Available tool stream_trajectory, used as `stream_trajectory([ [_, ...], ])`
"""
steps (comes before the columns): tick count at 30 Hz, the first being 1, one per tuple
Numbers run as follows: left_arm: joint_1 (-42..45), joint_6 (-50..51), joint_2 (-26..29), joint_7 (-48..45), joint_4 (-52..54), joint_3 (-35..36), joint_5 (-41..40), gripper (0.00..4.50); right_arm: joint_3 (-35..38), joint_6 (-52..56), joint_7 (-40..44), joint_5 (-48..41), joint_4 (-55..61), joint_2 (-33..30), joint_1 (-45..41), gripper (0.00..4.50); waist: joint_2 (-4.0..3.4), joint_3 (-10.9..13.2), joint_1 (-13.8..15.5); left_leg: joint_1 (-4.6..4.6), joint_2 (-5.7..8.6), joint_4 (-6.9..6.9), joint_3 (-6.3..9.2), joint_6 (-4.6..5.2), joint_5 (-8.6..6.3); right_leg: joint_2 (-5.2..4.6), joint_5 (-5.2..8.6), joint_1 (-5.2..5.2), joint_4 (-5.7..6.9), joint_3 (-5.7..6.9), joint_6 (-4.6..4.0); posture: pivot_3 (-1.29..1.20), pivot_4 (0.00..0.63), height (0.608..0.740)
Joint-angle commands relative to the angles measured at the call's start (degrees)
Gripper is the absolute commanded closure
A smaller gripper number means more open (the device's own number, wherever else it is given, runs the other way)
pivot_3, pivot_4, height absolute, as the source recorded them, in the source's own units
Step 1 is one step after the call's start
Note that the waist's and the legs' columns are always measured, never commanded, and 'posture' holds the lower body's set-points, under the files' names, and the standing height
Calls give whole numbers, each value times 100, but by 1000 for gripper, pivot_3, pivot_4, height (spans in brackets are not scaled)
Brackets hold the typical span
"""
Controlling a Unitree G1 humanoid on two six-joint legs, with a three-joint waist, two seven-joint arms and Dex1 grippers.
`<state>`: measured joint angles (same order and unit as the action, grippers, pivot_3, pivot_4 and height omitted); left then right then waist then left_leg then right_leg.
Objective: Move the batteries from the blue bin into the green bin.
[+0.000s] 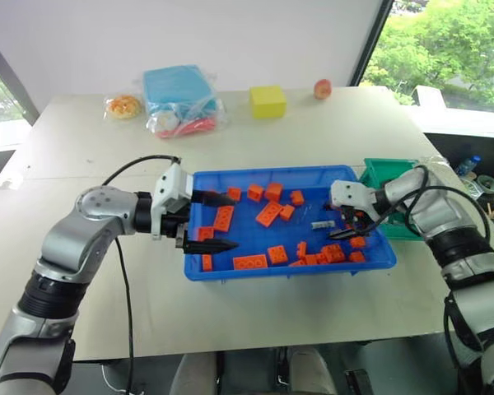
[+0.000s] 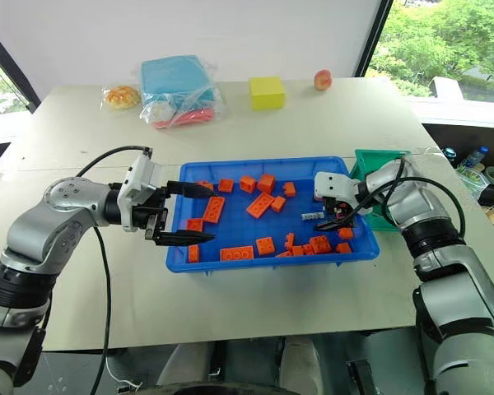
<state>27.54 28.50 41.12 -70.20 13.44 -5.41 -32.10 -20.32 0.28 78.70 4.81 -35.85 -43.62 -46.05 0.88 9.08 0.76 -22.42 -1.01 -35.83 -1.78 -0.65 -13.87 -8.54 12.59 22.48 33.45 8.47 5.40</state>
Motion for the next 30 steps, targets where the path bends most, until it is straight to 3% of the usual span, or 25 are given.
stream_trajectory([
  [1, -1, 24, 130, 49, 246, 206, -58, 0, 149, 47, 202, -86, 96, -72, 60, 2332, 0, 0, 1, 0, 0, -5, 4, 0, 0, 0, 0, -3, 1, 0, 0, 0, 150, 704],
  [5, 76, 180, 218, 109, 338, 252, -143, 0, 548, 650, 270, -531, 747, -135, 307, 4356, -1, 0, 2, 0, -4, -9, 9, 0, -1, -1, 4, -8, 2, 0, -5, 0, 150, 704],
  [9, 19, 249, 270, 148, 433, 296, -192, 0, 1482, 1783, -263, -1137, 1730, -310, 464, 4456, -12, 6, -2, -1, -4, -9, 13, 0, -1, -3, -1, -4, 8, 0, 0, 0, 150, 704],
  [13, -64, 247, 287, 181, 465, 320, -201, 0, 2601, 2889, -1417, -1329, 2021, -690, 445, 4456, -12, 5, 24, -1, -1, -9, 11, -1, -1, -3, -2, -4, 9, 1, 1, 0, 150, 704],
  [18, -71, 217, 287, 163, 400, 328, -187, 0, 3163, 3112, -2205, -1112, 2018, -1308, 1056, 4456, -7, 2, 92, -2, 2, -9, 9, -13, -15, -4, 8, 6, -14, 2, -15, 0, 150, 704],
  [21, -25, 189, 273, 143, 329, 307, -162, 0, 3281, 3350, -2742, -1068, 1963, -1283, 1249, 4456, -9, 3, 96, -1, 2, -8, -1, -11, -16, -4, 9, -7, -14, 2, -14, 0, 150, 704],
  [29, 31, 150, 242, 131, 259, 287, -128, 0, 3333, 3468, -3083, -1334, 2354, -1096, 1498, 437, -16, 2, -4, -1, -3, -6, -8, 7, -6, -3, 2, 2, -1, 0, -4, 0, 150, 704],
  [30, 9, 146, 260, 130, 256, 316, -133, 0, 3387, 3431, -2979, -1415, 2435, -1150, 1578, 437, -16, 2, -5, -1, -3, -6, -8, 7, -6, -3, 2, 2, -2, 0, -4, 0, 150, 704],
])
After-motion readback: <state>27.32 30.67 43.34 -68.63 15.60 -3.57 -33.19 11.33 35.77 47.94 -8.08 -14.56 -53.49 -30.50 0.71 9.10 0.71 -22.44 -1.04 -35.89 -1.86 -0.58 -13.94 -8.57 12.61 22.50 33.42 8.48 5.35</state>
